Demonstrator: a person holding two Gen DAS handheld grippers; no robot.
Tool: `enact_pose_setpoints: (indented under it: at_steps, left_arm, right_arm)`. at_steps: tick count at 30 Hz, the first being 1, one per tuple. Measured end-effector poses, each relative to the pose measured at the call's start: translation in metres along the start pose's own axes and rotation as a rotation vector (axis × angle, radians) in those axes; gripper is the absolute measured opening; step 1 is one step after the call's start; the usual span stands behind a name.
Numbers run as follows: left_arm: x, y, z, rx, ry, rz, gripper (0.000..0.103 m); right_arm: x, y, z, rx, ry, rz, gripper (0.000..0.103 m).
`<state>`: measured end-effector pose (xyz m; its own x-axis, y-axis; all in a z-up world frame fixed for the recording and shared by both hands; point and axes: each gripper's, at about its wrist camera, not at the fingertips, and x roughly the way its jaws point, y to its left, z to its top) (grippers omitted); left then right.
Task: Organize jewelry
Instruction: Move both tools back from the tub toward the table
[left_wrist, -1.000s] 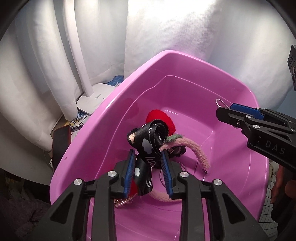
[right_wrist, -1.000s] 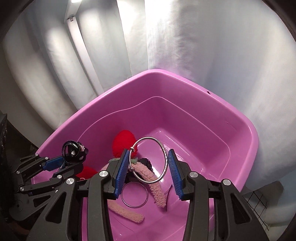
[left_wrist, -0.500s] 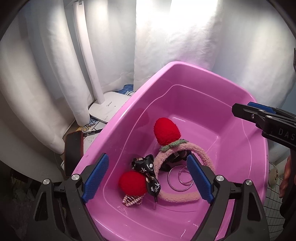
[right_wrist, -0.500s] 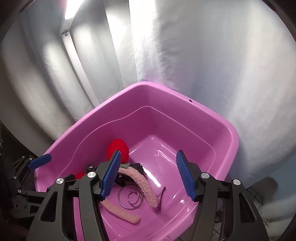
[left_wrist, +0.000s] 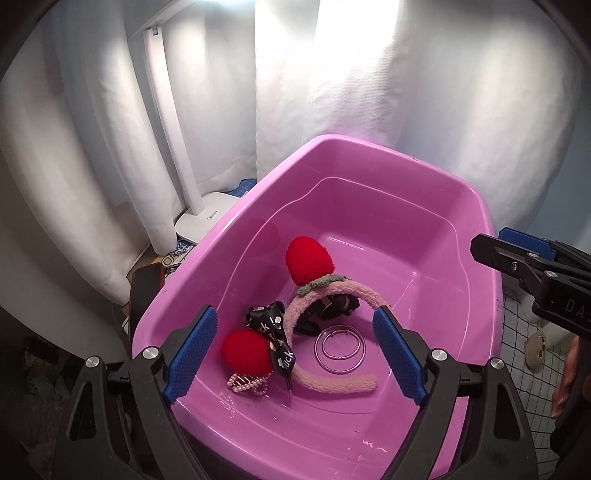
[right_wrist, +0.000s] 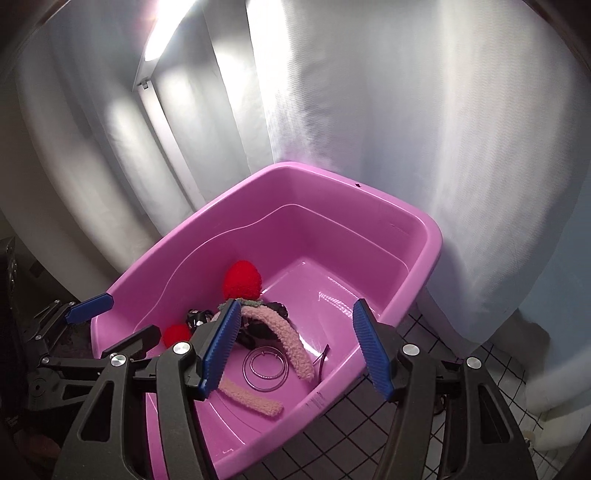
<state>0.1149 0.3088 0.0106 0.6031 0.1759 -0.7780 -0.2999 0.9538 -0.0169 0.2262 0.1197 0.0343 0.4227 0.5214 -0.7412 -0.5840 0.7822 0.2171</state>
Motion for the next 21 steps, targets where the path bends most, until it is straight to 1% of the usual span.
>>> enact_pose_setpoints:
  at_steps: [9, 16, 21]
  left_arm:
    - [-0.025, -0.045, -0.016, 0.032, -0.026, -0.018, 0.084]
    - [-0.043, -0.085, -0.032, 0.066, -0.038, -0.028, 0.084]
    - [-0.055, -0.11, -0.041, 0.088, -0.043, -0.032, 0.084]
  right_arm:
    - [-0.044, -0.031, -0.04, 0.05, -0.023, -0.014, 0.061]
    - [-0.083, -0.065, -0.082, 0.108, -0.034, -0.039, 0.062]
    - [-0.109, -0.098, -0.117, 0.172, -0.037, -0.061, 0.062]
